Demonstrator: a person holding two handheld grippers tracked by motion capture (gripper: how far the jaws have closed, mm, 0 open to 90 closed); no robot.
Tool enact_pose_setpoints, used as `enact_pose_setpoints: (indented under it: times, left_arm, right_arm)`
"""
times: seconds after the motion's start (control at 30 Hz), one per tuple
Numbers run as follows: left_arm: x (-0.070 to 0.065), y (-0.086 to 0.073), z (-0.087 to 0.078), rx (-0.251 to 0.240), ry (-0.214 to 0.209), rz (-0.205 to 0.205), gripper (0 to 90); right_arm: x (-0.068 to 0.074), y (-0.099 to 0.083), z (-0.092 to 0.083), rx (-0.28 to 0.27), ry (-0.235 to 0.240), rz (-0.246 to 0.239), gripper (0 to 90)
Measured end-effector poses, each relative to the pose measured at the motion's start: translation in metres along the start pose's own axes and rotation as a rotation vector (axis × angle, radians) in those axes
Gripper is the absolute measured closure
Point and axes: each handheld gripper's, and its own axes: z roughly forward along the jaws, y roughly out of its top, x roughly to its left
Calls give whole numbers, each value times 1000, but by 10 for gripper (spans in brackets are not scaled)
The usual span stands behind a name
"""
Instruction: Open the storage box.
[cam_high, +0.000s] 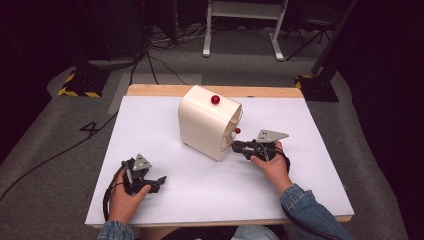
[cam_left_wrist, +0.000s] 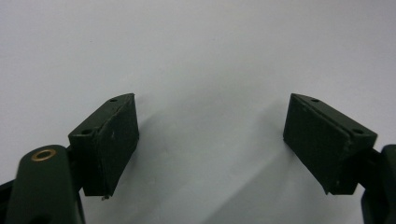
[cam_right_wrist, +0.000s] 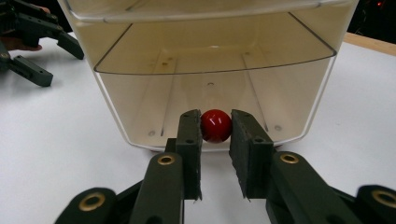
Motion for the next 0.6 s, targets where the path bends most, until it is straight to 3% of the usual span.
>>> enact_pose_setpoints:
  times: [0.3,0.6]
  left_arm:
    - [0,0,0,1,-1,0,185]
    - [0,1,0,5,5,5,185]
  right_arm:
    - [2,0,-1,-15,-17,-1,749]
    - [5,0,-19,-16,-32,3,750]
